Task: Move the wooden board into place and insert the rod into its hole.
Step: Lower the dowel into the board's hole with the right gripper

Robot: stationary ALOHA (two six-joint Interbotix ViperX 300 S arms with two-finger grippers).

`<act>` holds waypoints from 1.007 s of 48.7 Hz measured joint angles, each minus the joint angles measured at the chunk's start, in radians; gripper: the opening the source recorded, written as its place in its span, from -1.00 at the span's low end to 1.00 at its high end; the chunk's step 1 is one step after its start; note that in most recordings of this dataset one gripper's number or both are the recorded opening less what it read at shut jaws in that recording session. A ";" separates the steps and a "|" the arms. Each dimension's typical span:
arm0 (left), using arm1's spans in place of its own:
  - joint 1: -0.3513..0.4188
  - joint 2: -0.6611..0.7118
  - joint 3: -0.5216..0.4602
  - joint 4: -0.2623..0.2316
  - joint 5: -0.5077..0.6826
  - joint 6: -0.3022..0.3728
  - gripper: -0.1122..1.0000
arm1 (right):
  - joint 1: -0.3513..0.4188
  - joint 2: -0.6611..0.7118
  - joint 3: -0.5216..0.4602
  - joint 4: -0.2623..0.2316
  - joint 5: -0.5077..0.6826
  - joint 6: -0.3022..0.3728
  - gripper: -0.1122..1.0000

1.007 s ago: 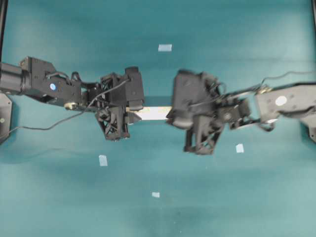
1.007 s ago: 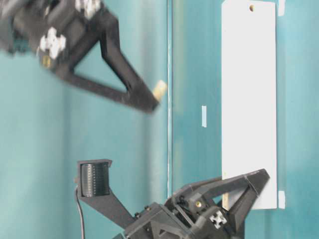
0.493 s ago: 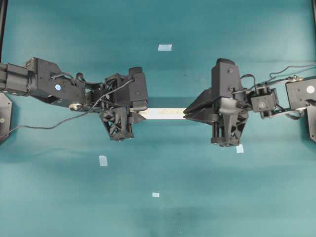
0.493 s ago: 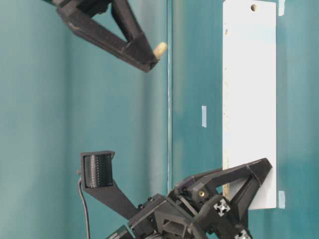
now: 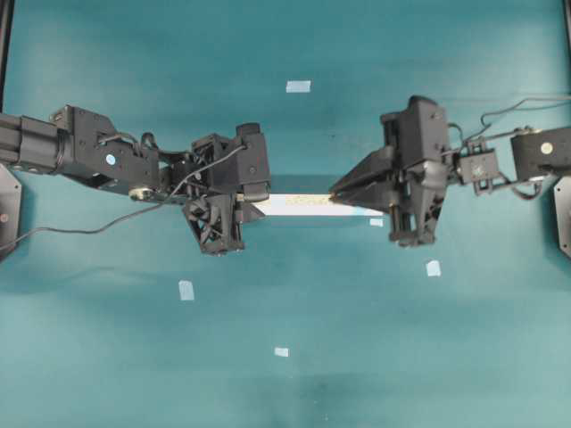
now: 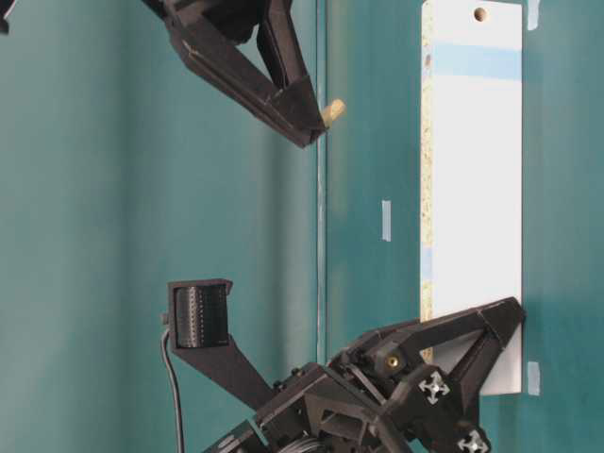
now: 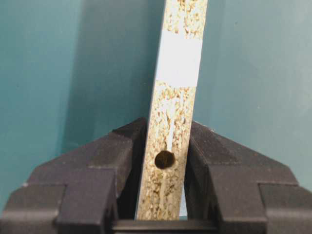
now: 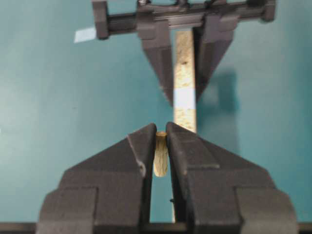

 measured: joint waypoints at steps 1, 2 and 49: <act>0.000 -0.002 0.000 0.000 0.000 0.000 -0.38 | -0.006 0.000 0.008 0.000 -0.017 -0.003 -0.64; 0.000 -0.002 0.000 0.000 -0.002 0.000 -0.38 | -0.014 0.000 0.015 0.000 -0.032 -0.008 -0.64; 0.000 0.009 -0.005 -0.002 -0.002 0.000 -0.38 | -0.123 0.252 0.199 0.075 -0.638 -0.210 -0.64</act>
